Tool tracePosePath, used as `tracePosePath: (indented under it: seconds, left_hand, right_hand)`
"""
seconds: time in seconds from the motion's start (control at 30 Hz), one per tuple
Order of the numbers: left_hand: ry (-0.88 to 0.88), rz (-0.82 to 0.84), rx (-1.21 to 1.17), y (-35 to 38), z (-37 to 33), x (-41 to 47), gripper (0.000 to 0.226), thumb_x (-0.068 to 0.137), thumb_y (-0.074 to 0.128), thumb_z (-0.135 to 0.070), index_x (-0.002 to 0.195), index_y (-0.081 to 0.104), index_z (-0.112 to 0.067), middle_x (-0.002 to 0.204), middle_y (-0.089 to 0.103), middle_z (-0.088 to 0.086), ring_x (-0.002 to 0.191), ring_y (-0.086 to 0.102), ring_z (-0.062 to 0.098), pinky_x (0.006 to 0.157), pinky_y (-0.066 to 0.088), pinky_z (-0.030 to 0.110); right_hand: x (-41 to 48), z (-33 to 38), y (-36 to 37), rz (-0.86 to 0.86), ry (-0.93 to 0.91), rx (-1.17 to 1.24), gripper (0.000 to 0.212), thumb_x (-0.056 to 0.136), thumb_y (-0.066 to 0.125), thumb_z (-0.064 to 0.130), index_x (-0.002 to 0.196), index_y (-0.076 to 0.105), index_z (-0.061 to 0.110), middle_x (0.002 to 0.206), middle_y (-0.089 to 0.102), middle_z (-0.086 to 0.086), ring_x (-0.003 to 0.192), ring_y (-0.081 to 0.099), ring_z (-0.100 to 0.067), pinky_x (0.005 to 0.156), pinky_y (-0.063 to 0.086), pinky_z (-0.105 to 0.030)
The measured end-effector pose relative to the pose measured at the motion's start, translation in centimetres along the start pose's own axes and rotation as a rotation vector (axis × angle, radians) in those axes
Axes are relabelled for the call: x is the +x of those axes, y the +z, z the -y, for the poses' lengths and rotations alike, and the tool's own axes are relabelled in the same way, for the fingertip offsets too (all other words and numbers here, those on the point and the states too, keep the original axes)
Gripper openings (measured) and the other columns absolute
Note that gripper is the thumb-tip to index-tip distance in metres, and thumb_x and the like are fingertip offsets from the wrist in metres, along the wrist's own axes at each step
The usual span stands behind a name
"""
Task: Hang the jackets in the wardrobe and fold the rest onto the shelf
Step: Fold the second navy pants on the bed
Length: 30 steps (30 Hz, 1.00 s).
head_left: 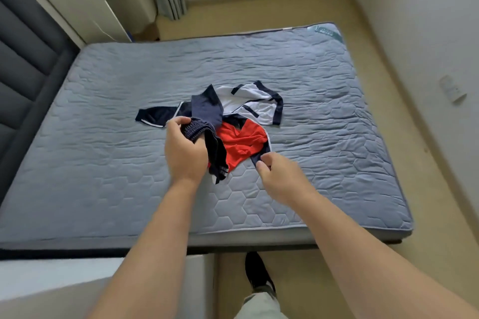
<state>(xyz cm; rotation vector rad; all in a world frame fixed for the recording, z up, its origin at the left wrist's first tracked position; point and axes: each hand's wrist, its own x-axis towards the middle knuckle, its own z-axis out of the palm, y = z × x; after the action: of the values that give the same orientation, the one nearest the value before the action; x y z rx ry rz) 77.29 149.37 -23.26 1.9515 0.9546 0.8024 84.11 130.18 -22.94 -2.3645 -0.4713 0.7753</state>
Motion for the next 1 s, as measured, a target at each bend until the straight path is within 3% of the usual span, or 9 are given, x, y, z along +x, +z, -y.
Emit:
tracePosePath:
  seconds: [0.17, 0.27, 0.4, 0.5, 0.6, 0.67, 0.77, 0.87, 1.0]
  left_hand:
    - [0.302, 0.017, -0.041, -4.1, -12.7, -3.7, 0.035, 0.085, 0.073, -0.024, 0.109, 0.049, -0.029, 0.104, 0.065, -0.003, 0.095, 0.064, 0.019, 0.083, 0.049, 0.031]
    - [0.445, 0.017, -0.069, -5.8, -19.9, -6.3, 0.032, 0.085, 0.072, -0.031, 0.107, 0.049, -0.033, 0.104, 0.064, -0.006, 0.095, 0.062, 0.013, 0.082, 0.047, 0.024]
    - [0.554, 0.018, -0.162, -7.3, -27.9, -9.8, 0.028, 0.084, 0.071, -0.034, 0.105, 0.052, -0.032, 0.099, 0.062, -0.014, 0.092, 0.06, 0.004, 0.077, 0.042, 0.009]
    - [0.641, 0.015, -0.204, -7.9, -32.1, -12.2, 0.027, 0.084, 0.071, -0.036, 0.105, 0.056, -0.028, 0.095, 0.061, -0.018, 0.092, 0.059, 0.001, 0.076, 0.041, 0.008]
    - [0.7, 0.064, -0.212, -7.9, -35.2, -13.9, 0.026, 0.084, 0.071, -0.04, 0.105, 0.058, -0.031, 0.096, 0.063, -0.019, 0.093, 0.06, 0.001, 0.078, 0.044, 0.012]
    - [0.686, 0.126, -0.225, -7.5, -36.8, -14.3, 0.025, 0.084, 0.071, -0.041, 0.104, 0.058, -0.033, 0.094, 0.063, -0.019, 0.093, 0.062, 0.004, 0.079, 0.049, 0.021]
    - [0.663, 0.188, -0.227, -6.7, -38.7, -13.8, 0.02, 0.086, 0.072, -0.041, 0.1, 0.061, -0.035, 0.088, 0.063, -0.019, 0.086, 0.063, 0.006, 0.074, 0.052, 0.024]
    - [0.663, 0.253, -0.184, -5.9, -40.5, -12.9, 0.014, 0.085, 0.074, -0.041, 0.093, 0.062, -0.04, 0.086, 0.064, -0.02, 0.083, 0.062, -0.001, 0.069, 0.048, 0.018]
    - [0.631, 0.4, -0.144, -3.9, -42.9, -11.6, 0.013, 0.084, 0.077, -0.027, 0.088, 0.068, -0.036, 0.096, 0.069, -0.013, 0.086, 0.064, 0.012, 0.077, 0.052, 0.029]
  right_hand:
    - [-8.4, 2.6, -4.8, -0.11, -0.245, 0.122, 0.053, 0.091, 0.063, 0.047, 0.138, 0.054, 0.024, 0.129, 0.066, 0.004, 0.116, 0.062, -0.017, 0.097, 0.047, -0.03]
    - [-13.1, 3.4, -6.5, -0.16, -0.376, 0.195, 0.066, 0.083, 0.067, 0.052, 0.141, 0.045, 0.028, 0.133, 0.059, 0.005, 0.123, 0.055, -0.013, 0.098, 0.044, -0.027]
    - [-18.0, 2.9, -9.5, -0.354, -0.447, 0.198, 0.085, 0.086, 0.068, 0.05, 0.152, 0.019, 0.031, 0.148, 0.04, 0.0, 0.135, 0.042, -0.02, 0.11, 0.04, -0.04]
    - [-20.8, 1.7, -12.7, -0.529, -0.438, 0.25, 0.089, 0.085, 0.07, 0.043, 0.152, 0.011, 0.036, 0.142, 0.04, -0.007, 0.129, 0.047, -0.029, 0.105, 0.045, -0.048]
    - [-22.6, 0.3, -15.9, -0.708, -0.423, 0.208, 0.076, 0.091, 0.064, 0.031, 0.15, 0.017, 0.03, 0.129, 0.046, -0.01, 0.115, 0.054, -0.033, 0.094, 0.05, -0.049]
    - [-23.2, -0.7, -18.3, -0.812, -0.409, 0.164, 0.048, 0.099, 0.054, 0.026, 0.141, 0.029, 0.024, 0.111, 0.051, -0.006, 0.096, 0.06, -0.03, 0.073, 0.05, -0.037]
    - [-24.0, -2.1, -22.6, -0.885, -0.341, 0.218, 0.026, 0.103, 0.05, 0.028, 0.126, 0.041, 0.019, 0.086, 0.059, 0.003, 0.067, 0.057, -0.015, 0.05, 0.034, -0.019]
    - [-25.5, -3.2, -27.3, -0.976, -0.328, 0.332, 0.019, 0.1, 0.056, 0.029, 0.113, 0.042, 0.023, 0.079, 0.062, 0.004, 0.059, 0.058, -0.008, 0.048, 0.036, -0.019]
    - [-27.5, -4.2, -32.8, -1.146, -0.366, 0.308, 0.022, 0.097, 0.061, 0.022, 0.109, 0.042, 0.024, 0.078, 0.06, 0.004, 0.055, 0.059, -0.004, 0.045, 0.037, -0.011]
